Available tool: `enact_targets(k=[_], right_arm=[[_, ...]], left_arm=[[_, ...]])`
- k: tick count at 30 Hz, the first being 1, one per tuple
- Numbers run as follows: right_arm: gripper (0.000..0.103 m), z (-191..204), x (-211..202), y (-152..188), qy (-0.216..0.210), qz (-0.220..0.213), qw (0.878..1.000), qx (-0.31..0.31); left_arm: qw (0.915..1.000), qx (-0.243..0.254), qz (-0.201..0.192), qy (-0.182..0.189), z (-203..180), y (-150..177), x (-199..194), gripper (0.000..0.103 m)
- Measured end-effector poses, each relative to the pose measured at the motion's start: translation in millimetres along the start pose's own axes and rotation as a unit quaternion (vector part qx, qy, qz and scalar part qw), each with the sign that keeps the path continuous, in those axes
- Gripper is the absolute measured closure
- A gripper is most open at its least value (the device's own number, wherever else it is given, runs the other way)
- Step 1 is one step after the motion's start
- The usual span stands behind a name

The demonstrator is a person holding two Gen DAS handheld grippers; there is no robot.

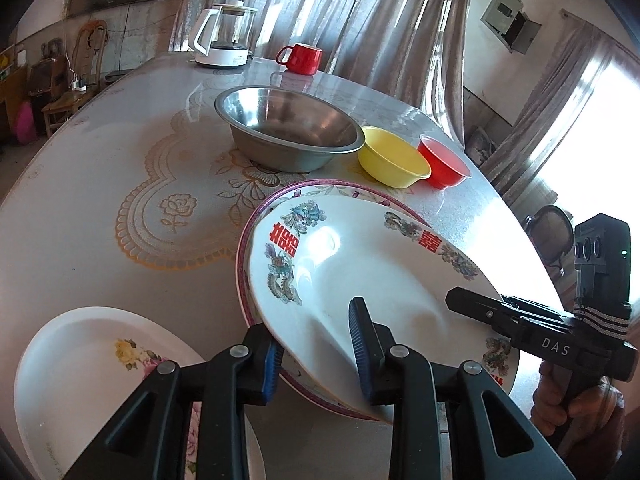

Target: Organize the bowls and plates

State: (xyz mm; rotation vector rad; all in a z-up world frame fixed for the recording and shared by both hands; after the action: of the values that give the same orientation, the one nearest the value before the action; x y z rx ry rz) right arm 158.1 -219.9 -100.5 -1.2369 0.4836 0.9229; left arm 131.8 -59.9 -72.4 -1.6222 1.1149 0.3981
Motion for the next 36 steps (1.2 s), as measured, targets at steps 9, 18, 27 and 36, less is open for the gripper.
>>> enact_targets(k=[9,18,27,36], right_arm=[[0.072,-0.6,-5.2,0.3,0.009,-0.001,1.000,0.001],[0.072,-1.9,-11.6,0.6,0.010,-0.007,1.000,0.000],[0.072,-11.2,-16.8,3.8,0.033,-0.014,0.999,0.000],[0.072,-6.5,-14.3,4.0,0.056,-0.017,0.998,-0.033]], left_arm=[[1.0000,0.004,-0.004,-0.003,-1.3,-0.1,-2.0,0.071],[0.9999,0.006,0.007,-0.005,-0.6,10.1,-1.4,0.071],[1.0000,0.000,0.006,0.002,-0.5,14.7,-7.8,0.071],[0.9999,-0.009,0.001,-0.013,6.1,14.6,-12.1,0.067]])
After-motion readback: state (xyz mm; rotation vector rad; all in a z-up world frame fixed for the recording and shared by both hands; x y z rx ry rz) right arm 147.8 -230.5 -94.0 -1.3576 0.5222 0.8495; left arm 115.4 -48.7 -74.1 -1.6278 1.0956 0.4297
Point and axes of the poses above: each gripper's, at about its wrist camera, not at the fingertips, and x roughly the way its jaws point, z to its left, y to its underside, the point moved 9 cm from there along x, roughly the way its jaws point, and after that the axes turned 4 degrees about -x, right-handed, at the moved point
